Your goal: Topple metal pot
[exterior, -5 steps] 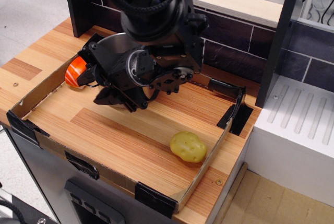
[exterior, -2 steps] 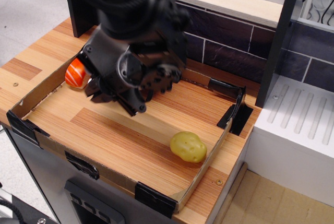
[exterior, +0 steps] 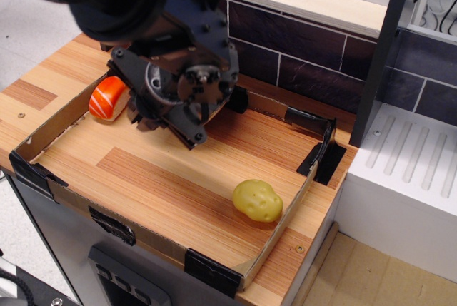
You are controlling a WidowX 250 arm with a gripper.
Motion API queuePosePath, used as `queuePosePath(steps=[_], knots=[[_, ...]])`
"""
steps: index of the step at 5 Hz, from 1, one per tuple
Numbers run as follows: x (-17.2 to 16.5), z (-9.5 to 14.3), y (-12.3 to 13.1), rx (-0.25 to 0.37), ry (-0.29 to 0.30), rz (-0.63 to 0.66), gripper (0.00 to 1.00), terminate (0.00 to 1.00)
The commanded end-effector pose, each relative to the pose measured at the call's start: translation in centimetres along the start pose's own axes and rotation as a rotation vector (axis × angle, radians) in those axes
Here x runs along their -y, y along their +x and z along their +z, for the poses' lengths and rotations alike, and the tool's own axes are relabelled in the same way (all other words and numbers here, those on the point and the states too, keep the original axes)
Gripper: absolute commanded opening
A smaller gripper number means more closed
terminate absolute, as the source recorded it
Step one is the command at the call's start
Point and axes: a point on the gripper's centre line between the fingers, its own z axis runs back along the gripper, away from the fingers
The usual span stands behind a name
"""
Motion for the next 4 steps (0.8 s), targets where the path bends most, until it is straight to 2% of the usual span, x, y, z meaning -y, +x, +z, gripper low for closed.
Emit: queuePosePath(steps=[1, 3, 4], knots=[[0.1, 0.9, -0.9, 0.025, -0.24, -0.05, 0.0, 0.0], [0.3, 1.5, -2.8, -0.024, -0.4, -0.092, 0.0, 0.0], [-0.2, 1.3, -3.8, -0.087, -0.476, -0.089, 0.0, 0.0]])
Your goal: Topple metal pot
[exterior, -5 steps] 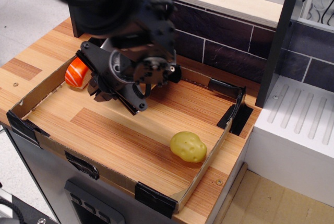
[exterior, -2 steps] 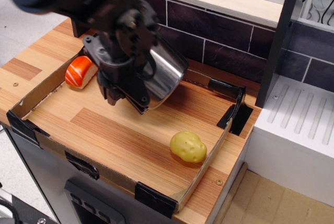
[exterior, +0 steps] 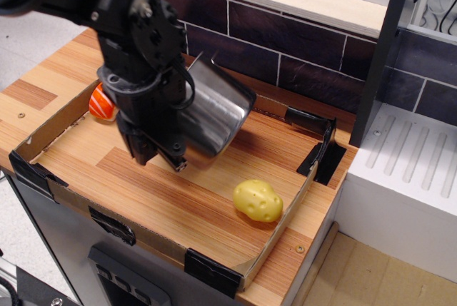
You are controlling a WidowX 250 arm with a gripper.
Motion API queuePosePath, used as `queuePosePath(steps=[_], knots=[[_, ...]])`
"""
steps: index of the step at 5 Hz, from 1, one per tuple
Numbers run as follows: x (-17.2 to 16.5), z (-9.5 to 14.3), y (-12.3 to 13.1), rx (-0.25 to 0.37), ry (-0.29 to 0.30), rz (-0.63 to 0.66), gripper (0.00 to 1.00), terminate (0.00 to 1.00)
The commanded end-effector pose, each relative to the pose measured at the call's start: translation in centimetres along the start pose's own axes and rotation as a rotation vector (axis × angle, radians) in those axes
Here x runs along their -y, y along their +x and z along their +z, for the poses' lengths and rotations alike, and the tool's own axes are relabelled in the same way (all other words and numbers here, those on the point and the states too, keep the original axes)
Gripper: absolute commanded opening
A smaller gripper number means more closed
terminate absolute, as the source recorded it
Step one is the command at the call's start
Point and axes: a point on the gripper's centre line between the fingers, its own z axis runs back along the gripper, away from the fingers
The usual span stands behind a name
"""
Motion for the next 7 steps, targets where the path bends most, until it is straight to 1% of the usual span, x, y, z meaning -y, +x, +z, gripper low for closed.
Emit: queuePosePath(steps=[1, 2, 3, 4, 5, 7], knots=[[-1.9, -0.4, -1.0, -0.023, -0.119, 0.027, 0.0, 0.0], [-2.3, -0.4, -0.8, -0.034, -0.123, 0.051, 0.0, 0.0], [-2.9, 0.0, -0.4, -0.028, -0.112, 0.08, 1.0, 0.0], [-2.9, 0.8, 0.0, -0.032, -0.128, 0.082, 1.0, 0.0], [-2.7, 2.2, 0.4, -0.024, -0.161, 0.091, 1.0, 0.0], [-2.8, 5.1, 1.0, -0.005, -0.199, 0.109, 1.0, 0.0]])
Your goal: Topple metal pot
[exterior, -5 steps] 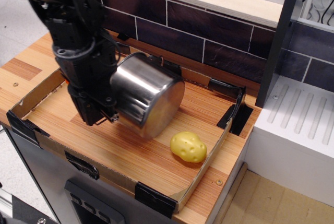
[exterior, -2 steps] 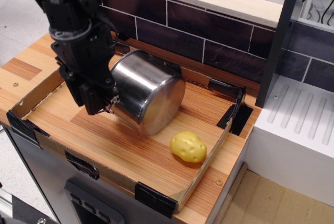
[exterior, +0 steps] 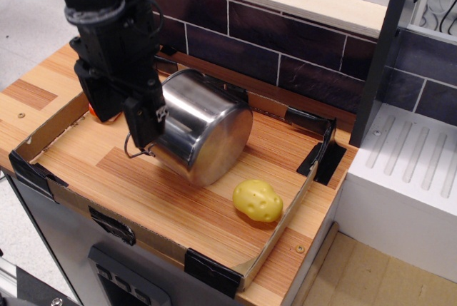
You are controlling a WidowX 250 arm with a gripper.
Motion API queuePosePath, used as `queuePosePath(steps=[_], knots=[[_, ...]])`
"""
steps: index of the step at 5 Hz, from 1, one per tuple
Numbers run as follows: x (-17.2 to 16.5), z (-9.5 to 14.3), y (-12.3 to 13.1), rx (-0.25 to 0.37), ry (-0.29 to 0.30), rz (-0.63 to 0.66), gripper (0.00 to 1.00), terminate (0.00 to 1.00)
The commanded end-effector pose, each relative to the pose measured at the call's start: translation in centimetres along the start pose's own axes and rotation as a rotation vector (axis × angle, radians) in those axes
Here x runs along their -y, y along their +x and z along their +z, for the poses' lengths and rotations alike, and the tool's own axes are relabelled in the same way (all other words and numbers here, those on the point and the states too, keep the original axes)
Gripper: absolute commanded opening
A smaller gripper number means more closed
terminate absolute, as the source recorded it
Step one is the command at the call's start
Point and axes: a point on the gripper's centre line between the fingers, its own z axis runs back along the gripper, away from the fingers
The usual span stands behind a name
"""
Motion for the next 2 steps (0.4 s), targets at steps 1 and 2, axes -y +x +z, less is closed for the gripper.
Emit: queuePosePath(steps=[1, 2], knots=[[-0.85, 5.28, 1.41, 0.052, 0.024, 0.068, 1.0, 0.0], [-0.85, 5.28, 1.41, 0.052, 0.024, 0.068, 1.0, 1.0]])
